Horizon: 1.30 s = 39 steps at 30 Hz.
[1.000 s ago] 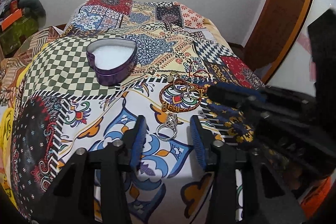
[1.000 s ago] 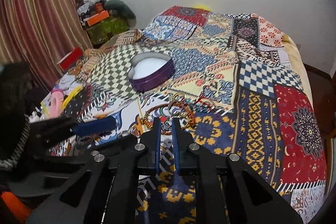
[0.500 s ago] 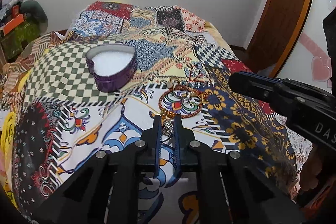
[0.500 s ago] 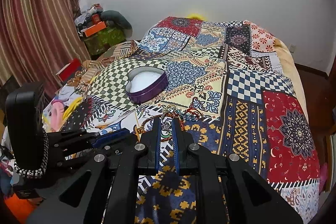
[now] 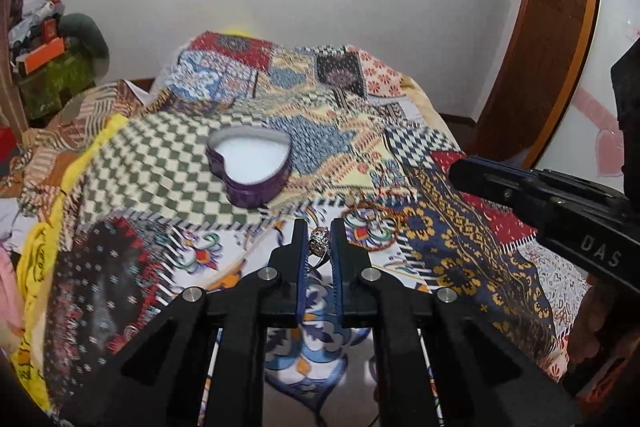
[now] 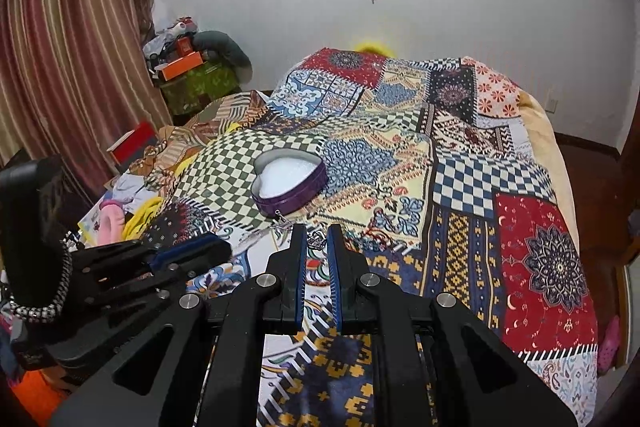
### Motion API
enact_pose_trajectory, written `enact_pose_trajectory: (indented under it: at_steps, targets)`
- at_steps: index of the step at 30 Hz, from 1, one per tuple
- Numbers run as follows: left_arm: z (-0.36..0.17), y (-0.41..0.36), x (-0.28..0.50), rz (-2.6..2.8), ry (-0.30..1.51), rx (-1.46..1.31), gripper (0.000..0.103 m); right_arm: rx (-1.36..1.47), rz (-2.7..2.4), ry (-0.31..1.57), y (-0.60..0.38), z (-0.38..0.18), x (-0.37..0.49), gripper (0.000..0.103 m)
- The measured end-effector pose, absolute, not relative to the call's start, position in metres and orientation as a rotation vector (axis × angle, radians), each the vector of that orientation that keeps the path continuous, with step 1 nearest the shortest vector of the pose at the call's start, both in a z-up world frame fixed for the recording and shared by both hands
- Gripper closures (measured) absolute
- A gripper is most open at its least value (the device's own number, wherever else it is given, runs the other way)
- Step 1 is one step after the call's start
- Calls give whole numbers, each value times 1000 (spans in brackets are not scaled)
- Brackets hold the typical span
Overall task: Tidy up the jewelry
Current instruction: 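Carry both items over the purple tin and open both tools to drop them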
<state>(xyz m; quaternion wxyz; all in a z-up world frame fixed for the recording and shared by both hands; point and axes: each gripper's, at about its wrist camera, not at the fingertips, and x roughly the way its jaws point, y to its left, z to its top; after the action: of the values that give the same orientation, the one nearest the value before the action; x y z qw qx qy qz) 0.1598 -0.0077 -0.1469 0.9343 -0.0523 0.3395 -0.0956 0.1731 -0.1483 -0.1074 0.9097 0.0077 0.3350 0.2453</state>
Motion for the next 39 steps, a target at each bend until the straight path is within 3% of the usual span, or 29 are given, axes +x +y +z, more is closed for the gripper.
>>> enact_pose_trajectory:
  at_steps: [17, 39]
  targets:
    - [-108, 21, 179, -132, 552, -59, 94, -10, 512, 599, -114, -76, 196, 94]
    - [-143, 49, 275, -146, 698, -127, 94, -47, 582, 770, -83, -111, 288, 94]
